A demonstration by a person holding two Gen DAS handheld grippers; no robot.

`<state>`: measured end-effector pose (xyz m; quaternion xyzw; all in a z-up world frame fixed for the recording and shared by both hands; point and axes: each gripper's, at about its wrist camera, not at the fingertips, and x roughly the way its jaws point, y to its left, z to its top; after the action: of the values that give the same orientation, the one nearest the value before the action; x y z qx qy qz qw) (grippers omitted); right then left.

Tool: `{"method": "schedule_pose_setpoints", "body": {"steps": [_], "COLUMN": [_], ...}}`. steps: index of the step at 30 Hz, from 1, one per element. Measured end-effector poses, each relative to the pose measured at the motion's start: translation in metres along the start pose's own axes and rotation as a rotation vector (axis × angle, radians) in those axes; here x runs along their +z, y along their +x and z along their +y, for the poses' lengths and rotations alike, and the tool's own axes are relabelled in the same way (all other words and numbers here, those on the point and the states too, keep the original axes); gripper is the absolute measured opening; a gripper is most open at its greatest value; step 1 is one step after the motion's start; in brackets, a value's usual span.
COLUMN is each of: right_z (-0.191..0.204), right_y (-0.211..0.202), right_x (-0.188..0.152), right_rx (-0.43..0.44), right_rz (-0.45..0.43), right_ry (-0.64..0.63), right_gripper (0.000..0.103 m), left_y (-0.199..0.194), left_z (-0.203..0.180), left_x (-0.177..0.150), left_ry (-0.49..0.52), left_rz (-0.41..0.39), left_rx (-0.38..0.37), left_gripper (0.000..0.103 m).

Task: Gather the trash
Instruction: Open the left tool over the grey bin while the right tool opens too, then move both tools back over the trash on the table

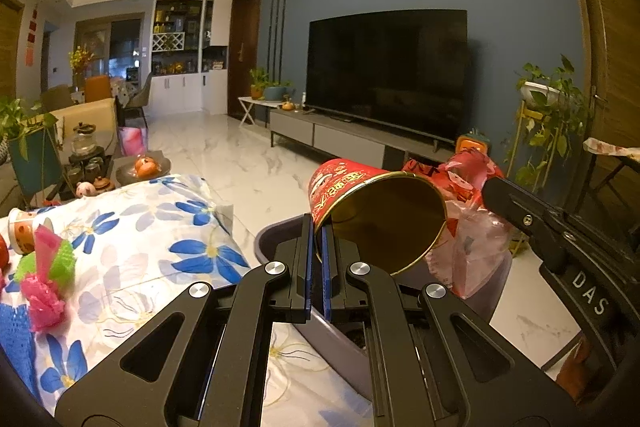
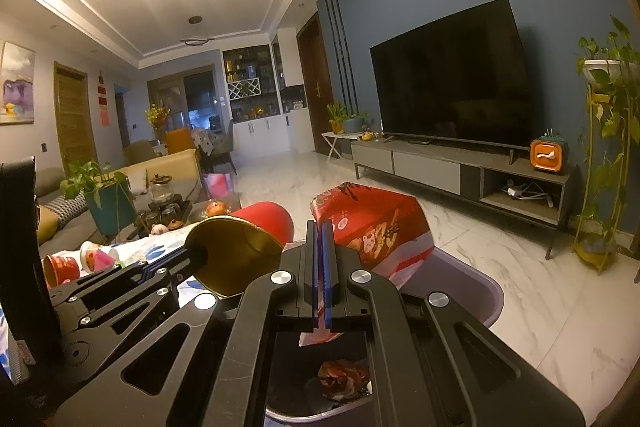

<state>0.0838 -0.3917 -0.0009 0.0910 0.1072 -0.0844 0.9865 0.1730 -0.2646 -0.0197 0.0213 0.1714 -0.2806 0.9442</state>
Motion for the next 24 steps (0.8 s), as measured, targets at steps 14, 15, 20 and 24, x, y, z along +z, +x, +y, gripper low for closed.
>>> {"method": "schedule_pose_setpoints", "body": {"steps": [14,15,20,24], "right_z": [-0.006,-0.007,-0.012,-0.016], "right_y": [0.011,0.011,0.009,0.006], "right_x": [-0.006,-0.006,-0.008,-0.01], "right_rx": [-0.02,-0.02,-0.034,-0.057], "right_rz": [0.025,0.026,0.02,0.016], "right_ry": [0.017,0.018,0.034,0.045], "right_gripper": [0.009,0.017,0.034,0.049], "left_y": [0.014,0.014,0.018,0.015], "left_z": [-0.008,-0.008,-0.008,-0.003], "left_x": [-0.006,-0.006,-0.01,-0.013], "left_ry": [0.005,0.003,0.01,-0.005], "left_rz": [0.023,0.027,0.052,0.04], "left_rx": [-0.008,-0.011,-0.019,-0.005], "left_gripper": [0.004,0.004,0.014,0.053]}}
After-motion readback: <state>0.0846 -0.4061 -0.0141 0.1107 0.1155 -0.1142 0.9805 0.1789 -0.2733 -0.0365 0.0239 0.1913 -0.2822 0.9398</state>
